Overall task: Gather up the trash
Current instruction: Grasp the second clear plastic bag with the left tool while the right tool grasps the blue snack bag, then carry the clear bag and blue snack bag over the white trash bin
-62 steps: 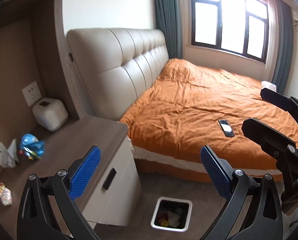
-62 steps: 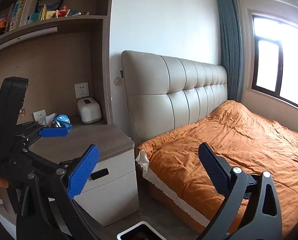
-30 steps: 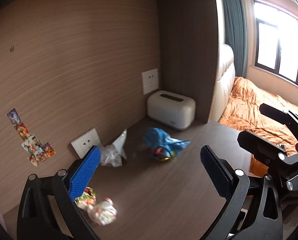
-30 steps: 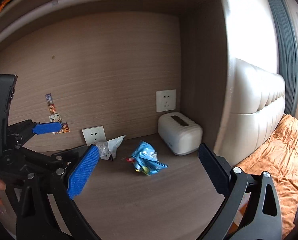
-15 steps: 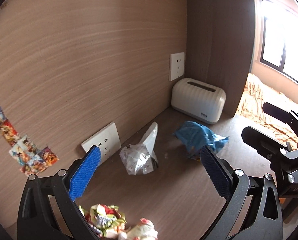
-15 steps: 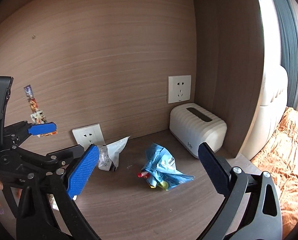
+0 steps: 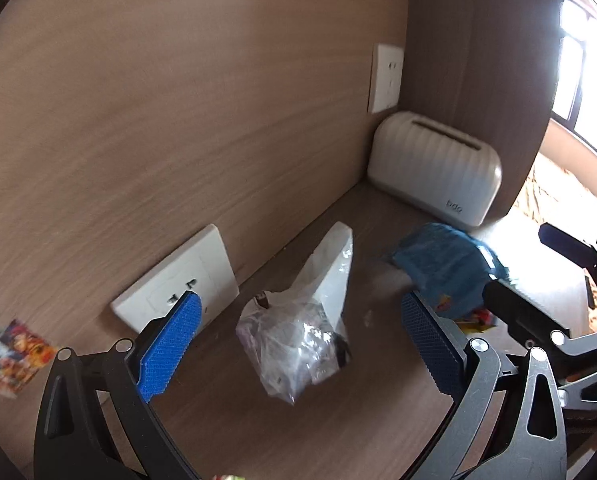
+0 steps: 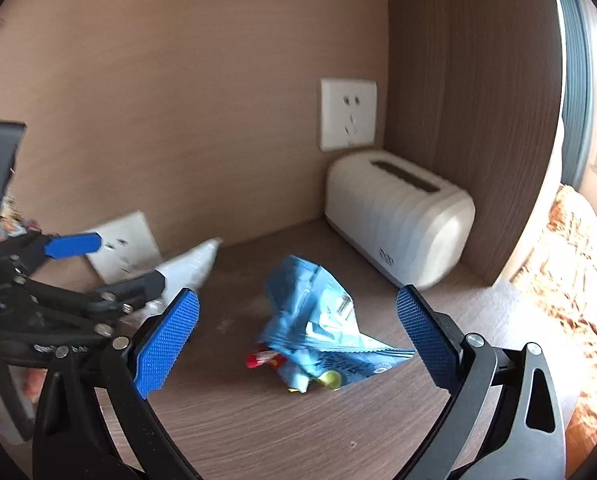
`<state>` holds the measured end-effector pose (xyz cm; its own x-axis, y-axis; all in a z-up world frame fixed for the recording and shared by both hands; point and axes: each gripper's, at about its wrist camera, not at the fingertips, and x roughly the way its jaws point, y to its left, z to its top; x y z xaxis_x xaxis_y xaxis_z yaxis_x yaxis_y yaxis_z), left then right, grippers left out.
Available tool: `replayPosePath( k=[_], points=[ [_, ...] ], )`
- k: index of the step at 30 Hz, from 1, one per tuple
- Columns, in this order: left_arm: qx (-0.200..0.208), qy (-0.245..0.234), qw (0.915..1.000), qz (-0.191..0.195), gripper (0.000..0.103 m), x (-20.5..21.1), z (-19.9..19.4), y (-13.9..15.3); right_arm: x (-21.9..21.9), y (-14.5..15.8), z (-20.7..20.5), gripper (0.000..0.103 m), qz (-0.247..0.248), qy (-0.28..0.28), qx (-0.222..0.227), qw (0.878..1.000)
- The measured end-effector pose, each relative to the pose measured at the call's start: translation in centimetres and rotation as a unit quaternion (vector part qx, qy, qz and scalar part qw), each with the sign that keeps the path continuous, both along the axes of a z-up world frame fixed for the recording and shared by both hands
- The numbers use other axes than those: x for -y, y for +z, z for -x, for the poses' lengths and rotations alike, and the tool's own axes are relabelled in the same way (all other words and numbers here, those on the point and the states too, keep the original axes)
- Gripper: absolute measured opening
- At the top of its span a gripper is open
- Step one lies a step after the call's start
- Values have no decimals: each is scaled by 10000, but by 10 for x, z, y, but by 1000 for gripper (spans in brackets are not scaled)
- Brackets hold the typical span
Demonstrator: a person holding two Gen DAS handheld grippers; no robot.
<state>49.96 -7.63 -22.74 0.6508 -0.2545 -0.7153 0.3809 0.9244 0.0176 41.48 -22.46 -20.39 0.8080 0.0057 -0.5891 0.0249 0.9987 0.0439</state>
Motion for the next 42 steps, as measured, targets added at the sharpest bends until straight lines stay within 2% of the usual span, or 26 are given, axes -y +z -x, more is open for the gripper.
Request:
replayPosePath(
  k=[5,9,10,11,12,14,16,18,24,36,42],
  points=[
    [-405,-70,9992,-29,97,2,-22,-21,4,-17,-19,99,32,-171,-296,9994],
    [-807,-150,9965,-137,80,7,-35,-39,5,-31,-34,97,62,-208,-618,9978],
    [-890,-200,9957,-155,71,8,-38,-42,5,-35,-36,93,27,-194,-690,9974],
    [-947,-212,9951,-187,66,9,-40,-45,6,-39,-38,74,15,-212,-763,9969],
    [-1029,-230,9941,-241,64,10,-43,-48,5,-44,-41,68,-28,-178,-884,9959],
    [-1026,-260,9939,-303,59,13,-44,-49,4,-48,-41,60,21,-209,-906,9957],
    [-1054,-281,9935,-334,48,16,-42,-50,3,-49,-40,54,-15,-144,-909,9958],
    [-970,-290,9944,-307,45,18,-37,-46,5,-47,-37,49,-126,-121,-861,9961],
    [-644,-329,9969,-296,43,24,-15,-18,9,-23,-13,48,-217,-72,-527,9983],
    [102,-606,9981,-51,43,56,63,65,34,61,72,48,-136,-245,372,9989],
    [291,-798,9964,28,43,83,100,84,57,84,116,48,-32,-409,586,9974]
  ],
)
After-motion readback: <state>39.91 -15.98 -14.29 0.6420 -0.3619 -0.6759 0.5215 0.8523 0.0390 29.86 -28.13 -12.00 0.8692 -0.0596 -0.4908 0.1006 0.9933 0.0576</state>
